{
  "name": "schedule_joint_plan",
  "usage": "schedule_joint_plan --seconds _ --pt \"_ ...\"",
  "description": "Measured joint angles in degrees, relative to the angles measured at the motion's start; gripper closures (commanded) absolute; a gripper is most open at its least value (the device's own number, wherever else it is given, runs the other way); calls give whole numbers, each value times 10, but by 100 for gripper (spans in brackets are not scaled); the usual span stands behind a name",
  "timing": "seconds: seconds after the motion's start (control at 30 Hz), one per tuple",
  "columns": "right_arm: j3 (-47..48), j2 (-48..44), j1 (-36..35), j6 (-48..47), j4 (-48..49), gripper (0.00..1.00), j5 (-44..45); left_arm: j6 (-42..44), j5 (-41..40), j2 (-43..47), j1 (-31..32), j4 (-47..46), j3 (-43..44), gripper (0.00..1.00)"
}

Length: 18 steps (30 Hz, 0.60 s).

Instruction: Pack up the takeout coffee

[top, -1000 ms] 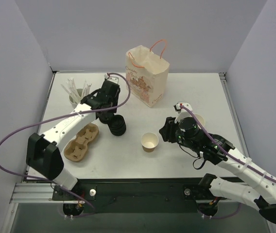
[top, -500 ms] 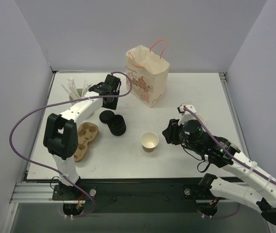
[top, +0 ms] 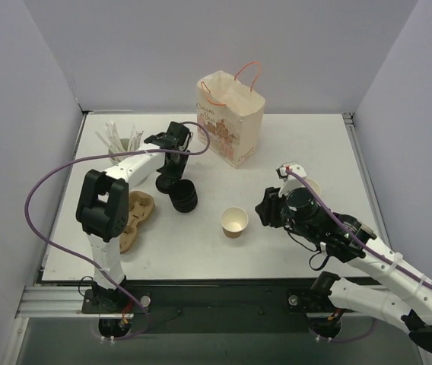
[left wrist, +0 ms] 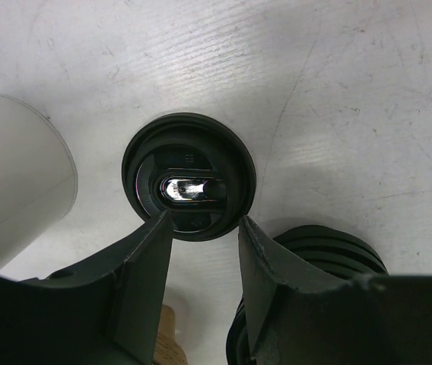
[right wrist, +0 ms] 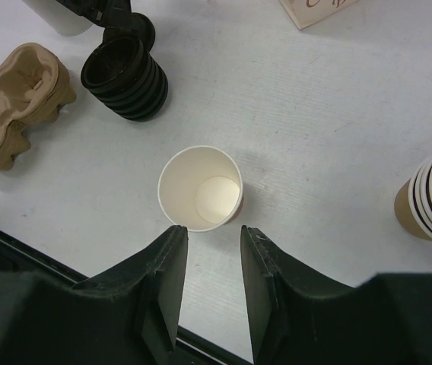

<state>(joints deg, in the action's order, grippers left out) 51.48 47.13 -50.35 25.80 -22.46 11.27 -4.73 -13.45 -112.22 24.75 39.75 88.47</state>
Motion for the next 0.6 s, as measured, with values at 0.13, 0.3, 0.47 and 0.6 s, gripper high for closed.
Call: schedule_joint_plan --seconds 0.13,0.3,0.47,0.6 --pt "4 4 0 -4 -9 65 0 -6 5 -3 1 -4 -3 50" --pt "21 20 0 -5 -21 65 0 -8 7 -9 1 -13 -3 52" --pt "34 24 0 -5 -22 65 0 -8 6 -28 1 -14 -3 55" --pt "35 28 0 -5 -23 65 0 -9 6 -39 2 -14 -3 60"
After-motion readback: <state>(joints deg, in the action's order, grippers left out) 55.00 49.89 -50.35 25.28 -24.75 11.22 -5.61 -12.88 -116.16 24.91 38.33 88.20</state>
